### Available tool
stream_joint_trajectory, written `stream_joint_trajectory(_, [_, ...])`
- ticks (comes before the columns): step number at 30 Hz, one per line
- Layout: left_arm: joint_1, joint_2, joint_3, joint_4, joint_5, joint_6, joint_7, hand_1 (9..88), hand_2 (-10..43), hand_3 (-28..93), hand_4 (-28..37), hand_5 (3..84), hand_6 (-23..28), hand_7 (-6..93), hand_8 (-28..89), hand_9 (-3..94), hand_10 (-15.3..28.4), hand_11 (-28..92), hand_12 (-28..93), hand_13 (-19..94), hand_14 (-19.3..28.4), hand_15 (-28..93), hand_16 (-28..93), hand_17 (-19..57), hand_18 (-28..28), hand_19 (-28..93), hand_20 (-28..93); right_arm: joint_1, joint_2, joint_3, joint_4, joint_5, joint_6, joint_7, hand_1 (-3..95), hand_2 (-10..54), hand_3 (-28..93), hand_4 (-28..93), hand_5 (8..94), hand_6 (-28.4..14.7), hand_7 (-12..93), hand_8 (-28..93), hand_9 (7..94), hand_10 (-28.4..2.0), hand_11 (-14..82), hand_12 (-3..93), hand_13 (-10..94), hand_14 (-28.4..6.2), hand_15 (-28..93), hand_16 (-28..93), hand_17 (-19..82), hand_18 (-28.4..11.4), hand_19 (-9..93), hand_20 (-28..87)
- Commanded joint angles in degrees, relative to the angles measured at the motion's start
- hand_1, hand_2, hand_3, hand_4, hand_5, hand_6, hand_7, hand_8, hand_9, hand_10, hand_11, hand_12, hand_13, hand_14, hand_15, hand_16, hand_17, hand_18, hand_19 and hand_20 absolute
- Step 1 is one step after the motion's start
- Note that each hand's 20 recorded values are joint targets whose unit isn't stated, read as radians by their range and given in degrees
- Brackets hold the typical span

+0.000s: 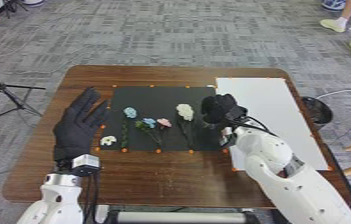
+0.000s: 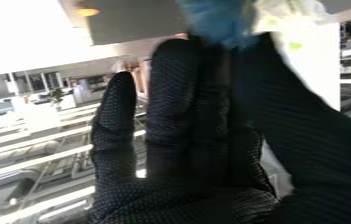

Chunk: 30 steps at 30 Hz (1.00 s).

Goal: Arrange flowers

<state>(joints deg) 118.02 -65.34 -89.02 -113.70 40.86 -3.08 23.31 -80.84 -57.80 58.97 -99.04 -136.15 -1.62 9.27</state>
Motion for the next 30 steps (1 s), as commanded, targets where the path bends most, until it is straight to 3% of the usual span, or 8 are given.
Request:
stream_joint_trajectory(1, [0.88, -0.87, 0.14, -0.14, -0.05, -0.35, -0.1, 22.8, -5.9, 69, -28.3, 26.4, 2.4, 23.4, -12, 22.9, 11.1, 16, 16, 20, 15.5, 15, 5, -13.8, 20.8, 40, 7, -2.01, 0.97, 1.28, -1.3, 3.13, 0.63, -1.36, 34.1, -9.5, 81, -28, 53.6, 1.2, 39, -19, 59.3, -8.5, 42.1, 25.3, 59, -5.6, 72, 25, 21, -18.3, 75, 44])
stream_joint_trajectory(10, [0.33, -1.03, 0.43, 0.25, -0.04, -0.22, 0.0, 22.8, -5.9, 69, -28.3, 26.4, 2.5, 23.3, -12, 22.9, 11.1, 17, 16, 20, 15.5, 15, 5, -13.8, 20.8, 40, 7, -7.14, 3.0, 9.11, -8.58, 19.18, 1.92, -0.65, 18.6, -9.2, 82, -28, 43.2, -4.0, 32, -16, 45.4, -12.9, 34.3, 23.0, 45, -10.7, 69, 19, 15, -20.5, 72, 45])
stream_joint_trajectory(12, [0.23, -1.41, 0.6, 0.51, 0.3, 0.0, -0.32, 22.8, -5.9, 69, -28.3, 26.4, 2.5, 23.3, -12, 22.9, 11.1, 17, 16, 20, 15.4, 15, 5, -13.8, 20.8, 40, 7, -10.41, 3.77, 15.85, -13.44, 28.02, -4.14, 1.69, 17.8, -7.3, 83, -28, 40.0, -5.0, 27, -14, 40.7, -14.2, 29.8, 22.5, 38, -12.1, 63, 16, 12, -22.0, 66, 42])
stream_joint_trajectory(15, [0.52, -2.38, 0.9, 0.98, -0.33, -0.28, -0.95, 22.8, -5.9, 69, -28.3, 26.4, 2.5, 23.4, -12, 22.9, 11.1, 17, 16, 20, 15.2, 14, 5, -13.8, 20.8, 40, 7, -14.77, 4.63, 27.1, -20.14, 34.08, -19.81, 4.35, 24.8, -6.9, 85, -27, 32.4, -5.7, 20, -12, 33.3, -15.1, 23.9, 22.3, 27, -12.6, 53, 12, 9, -22.1, 59, 36])
stream_joint_trajectory(19, [1.16, -4.29, 1.22, 1.27, 0.43, -0.08, -1.86, 23.0, -5.9, 69, -28.3, 26.3, 2.4, 23.4, -12, 22.4, 10.9, 16, 15, 19, 14.7, 14, 5, -13.9, 20.7, 40, 8, -21.56, 4.94, 38.52, -23.26, 50.67, -24.16, 1.79, 26.6, -5.3, 86, -25, 27.0, -6.3, 15, -9, 26.9, -14.5, 16.6, 23.2, 19, -12.6, 42, 13, 6, -21.1, 56, 29])
stream_joint_trajectory(23, [1.23, -6.65, 0.77, 1.86, 3.13, -2.43, -4.46, 23.3, -6.1, 68, -28.3, 25.8, 2.2, 23.0, -12, 21.1, 10.5, 16, 16, 17, 13.9, 13, 5, -14.2, 20.4, 39, 7, -25.47, 2.06, 46.33, -25.46, 61.98, -26.0, 2.87, 21.4, 1.1, 84, -23, 28.1, -4.6, 12, -9, 27.0, -13.7, 11.4, 22.7, 17, -12.8, 33, 17, 2, -22.1, 51, 25])
stream_joint_trajectory(27, [0.32, -7.22, 1.47, 2.34, 6.48, -1.12, -5.82, 23.1, -6.4, 68, -28.3, 24.7, 2.1, 22.4, -12, 19.8, 10.1, 15, 16, 16, 13.7, 11, 6, -14.9, 19.9, 38, 8, -28.28, -1.14, 49.46, -27.08, 65.89, -23.32, -0.9, 16.0, 8.4, 84, -22, 28.6, -2.3, 9, -8, 27.1, -13.7, 7.0, 22.2, 15, -13.0, 23, 21, -1, -22.1, 45, 21])
stream_joint_trajectory(30, [-0.73, -7.48, 2.11, 2.83, 7.66, -0.49, -5.75, 23.0, -6.4, 68, -28.3, 24.4, 2.1, 22.3, -12, 19.5, 10.1, 14, 17, 16, 13.5, 11, 7, -15.1, 19.8, 38, 8, -29.28, -3.69, 50.23, -26.7, 74.9, -22.36, 1.66, 12.0, 10.3, 81, -23, 29.5, -2.4, 7, -7, 28.1, -13.6, 3.8, 21.3, 16, -13.5, 14, 25, -3, -22.2, 42, 19])
